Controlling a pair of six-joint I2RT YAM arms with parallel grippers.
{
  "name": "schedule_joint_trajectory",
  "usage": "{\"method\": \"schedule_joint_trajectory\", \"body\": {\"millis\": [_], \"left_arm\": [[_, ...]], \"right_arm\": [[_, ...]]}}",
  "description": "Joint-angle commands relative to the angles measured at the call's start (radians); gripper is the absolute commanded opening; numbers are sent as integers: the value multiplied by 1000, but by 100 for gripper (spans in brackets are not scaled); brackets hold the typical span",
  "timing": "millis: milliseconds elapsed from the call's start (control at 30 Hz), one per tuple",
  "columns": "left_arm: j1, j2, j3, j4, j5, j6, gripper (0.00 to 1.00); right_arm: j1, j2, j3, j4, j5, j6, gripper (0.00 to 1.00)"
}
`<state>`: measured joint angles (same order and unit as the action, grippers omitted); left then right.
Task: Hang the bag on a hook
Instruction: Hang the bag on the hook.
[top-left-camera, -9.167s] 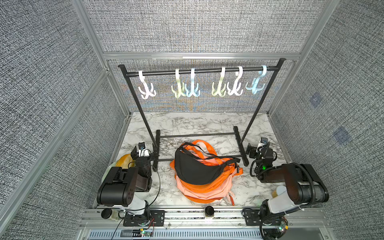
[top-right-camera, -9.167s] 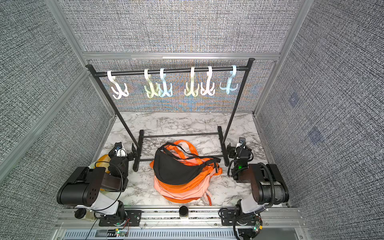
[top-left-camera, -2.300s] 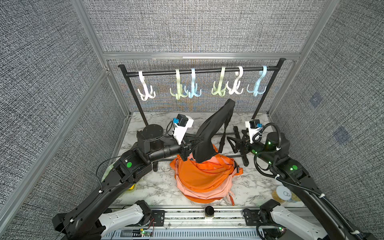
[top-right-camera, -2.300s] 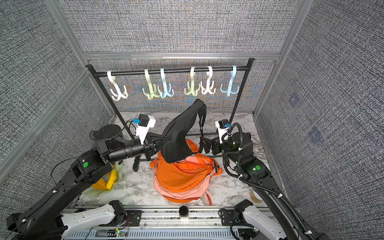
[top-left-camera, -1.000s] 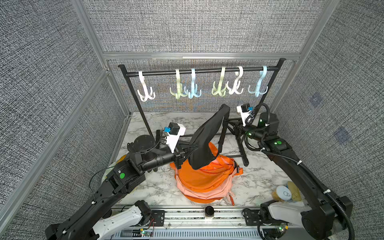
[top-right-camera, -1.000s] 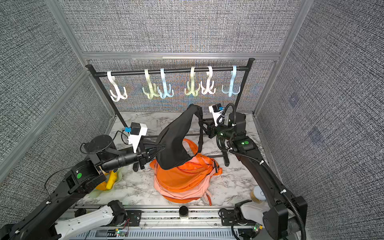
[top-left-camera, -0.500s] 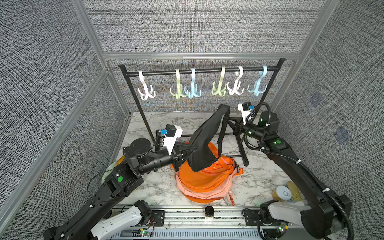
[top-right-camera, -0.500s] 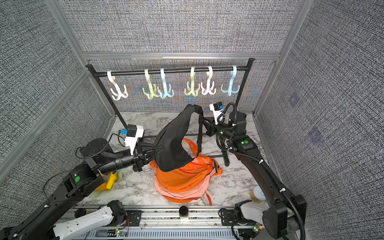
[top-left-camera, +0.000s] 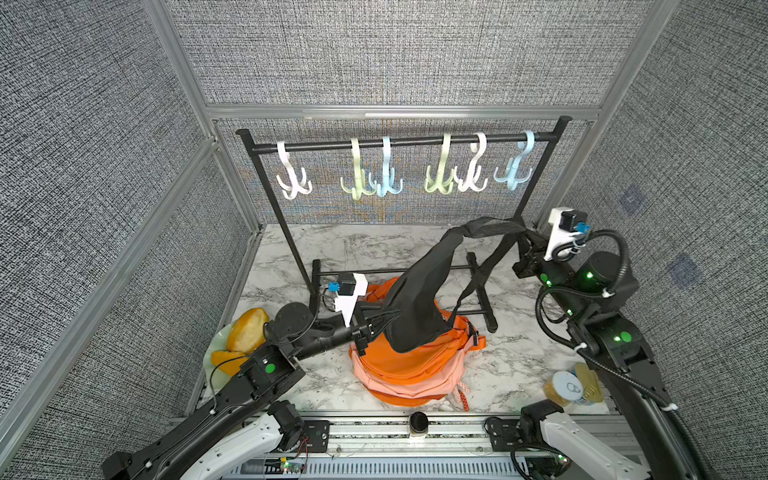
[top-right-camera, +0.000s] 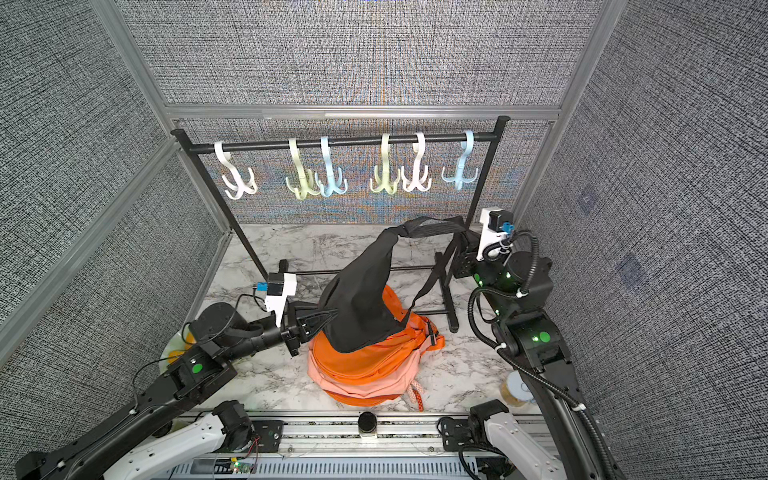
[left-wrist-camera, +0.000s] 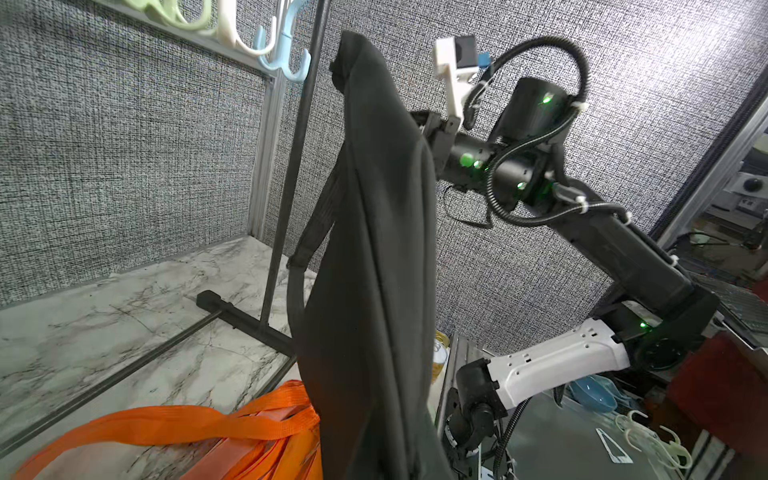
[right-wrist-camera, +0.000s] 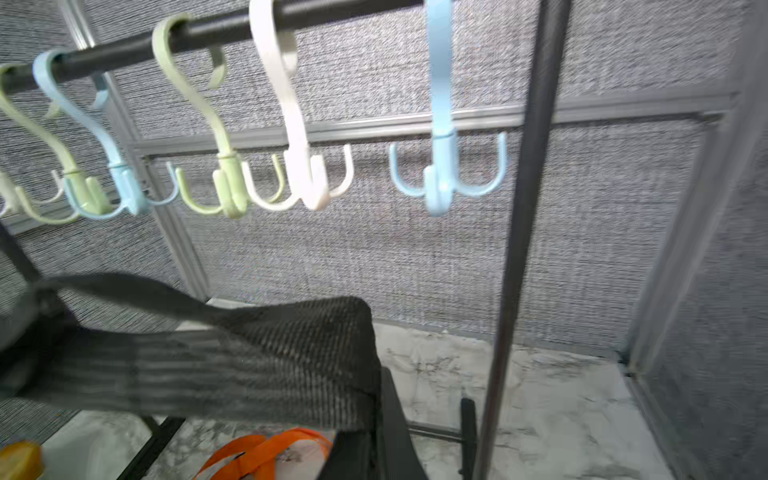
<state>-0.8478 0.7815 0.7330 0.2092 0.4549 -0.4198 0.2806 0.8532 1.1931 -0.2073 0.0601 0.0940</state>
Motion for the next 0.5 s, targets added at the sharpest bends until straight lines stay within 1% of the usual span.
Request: {"method": "schedule_joint_trajectory", "body": {"millis": [0,100,267,467], "left_arm": [[-4,56,-12,307,29,-27,0],[-11,120,5,380,19,-31,0],[-23,217,54,442,13,-59,0],[-58,308,123,404,-28,-67,0]], "right_arm": [[-10,28,91,-110,161,-78,0],[-21,78,181,-157,162,-108,0],[-40,185,323,-217,143,-138,0],[-63,323,482,-291,109,-177,0]]}}
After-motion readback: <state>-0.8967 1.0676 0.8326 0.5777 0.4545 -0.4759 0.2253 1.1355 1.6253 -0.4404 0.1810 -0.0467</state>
